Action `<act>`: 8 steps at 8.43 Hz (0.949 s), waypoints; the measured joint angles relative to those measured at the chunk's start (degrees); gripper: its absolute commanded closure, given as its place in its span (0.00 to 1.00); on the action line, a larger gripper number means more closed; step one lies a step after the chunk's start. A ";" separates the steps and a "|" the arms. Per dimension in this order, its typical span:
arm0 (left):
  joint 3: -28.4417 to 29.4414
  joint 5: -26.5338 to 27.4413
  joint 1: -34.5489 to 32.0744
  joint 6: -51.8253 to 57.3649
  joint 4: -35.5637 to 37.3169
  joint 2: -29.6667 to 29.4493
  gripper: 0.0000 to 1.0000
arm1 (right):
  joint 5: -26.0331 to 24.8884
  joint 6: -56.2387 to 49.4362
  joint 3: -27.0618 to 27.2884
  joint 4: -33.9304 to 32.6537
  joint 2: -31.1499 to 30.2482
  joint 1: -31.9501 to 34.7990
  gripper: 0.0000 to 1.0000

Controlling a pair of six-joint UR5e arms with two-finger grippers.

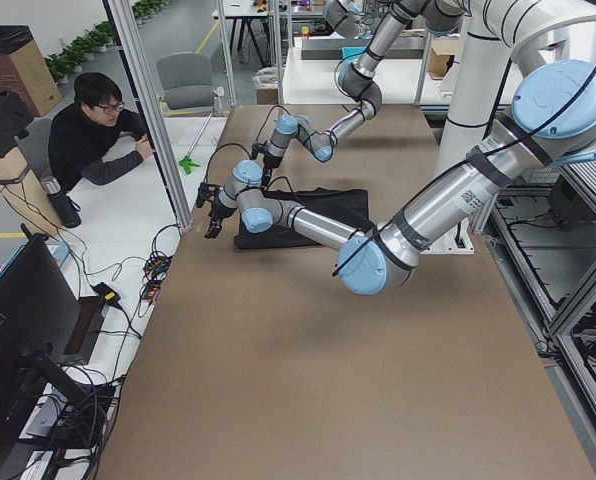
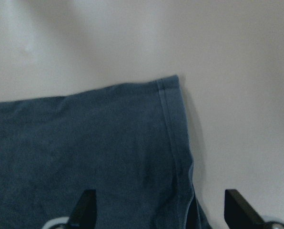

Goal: Fold clothes
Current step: 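Drag the far corner outward with the right gripper to square the shirt, then release the corner and move the right gripper down the shirt's side edge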

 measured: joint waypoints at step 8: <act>-0.03 -0.03 0.09 0.00 0.00 -0.27 0.06 | 1.85 1.98 5.01 -0.81 -8.61 -3.75 0.06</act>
